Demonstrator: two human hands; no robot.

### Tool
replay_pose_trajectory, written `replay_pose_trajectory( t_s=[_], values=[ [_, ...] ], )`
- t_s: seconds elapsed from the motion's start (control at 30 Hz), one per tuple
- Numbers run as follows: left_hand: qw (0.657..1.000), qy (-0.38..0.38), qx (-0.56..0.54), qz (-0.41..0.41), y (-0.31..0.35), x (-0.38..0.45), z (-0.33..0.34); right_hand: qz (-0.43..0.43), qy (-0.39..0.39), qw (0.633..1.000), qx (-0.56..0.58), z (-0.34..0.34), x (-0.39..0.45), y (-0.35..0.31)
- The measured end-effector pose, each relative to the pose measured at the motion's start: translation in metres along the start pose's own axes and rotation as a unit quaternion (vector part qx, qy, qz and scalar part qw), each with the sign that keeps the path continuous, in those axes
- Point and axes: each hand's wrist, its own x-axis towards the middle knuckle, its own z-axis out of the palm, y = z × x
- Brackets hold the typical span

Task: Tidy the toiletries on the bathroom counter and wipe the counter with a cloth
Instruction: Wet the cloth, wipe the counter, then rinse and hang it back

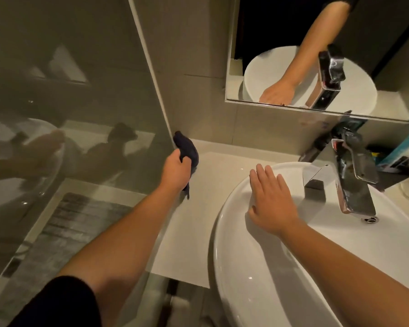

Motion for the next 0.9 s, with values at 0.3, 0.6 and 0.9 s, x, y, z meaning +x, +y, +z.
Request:
replay_pose_trajectory(
  t_s=[0.3,0.6,0.9],
  values=[
    [0.8,-0.277,0.431,0.312,-0.002,0.067,0.107,0.009,0.054,0.999,-0.006,0.017,0.004,0.0],
    [0.8,-0.293,0.388,0.351,-0.045,0.03,0.071,0.006,0.064,0.998,-0.002,0.018,0.004,0.001],
    [0.838,-0.253,0.394,0.279,-0.121,-0.128,0.004,0.007,0.003,1.0,-0.015,0.004,0.0,0.0]
  ],
)
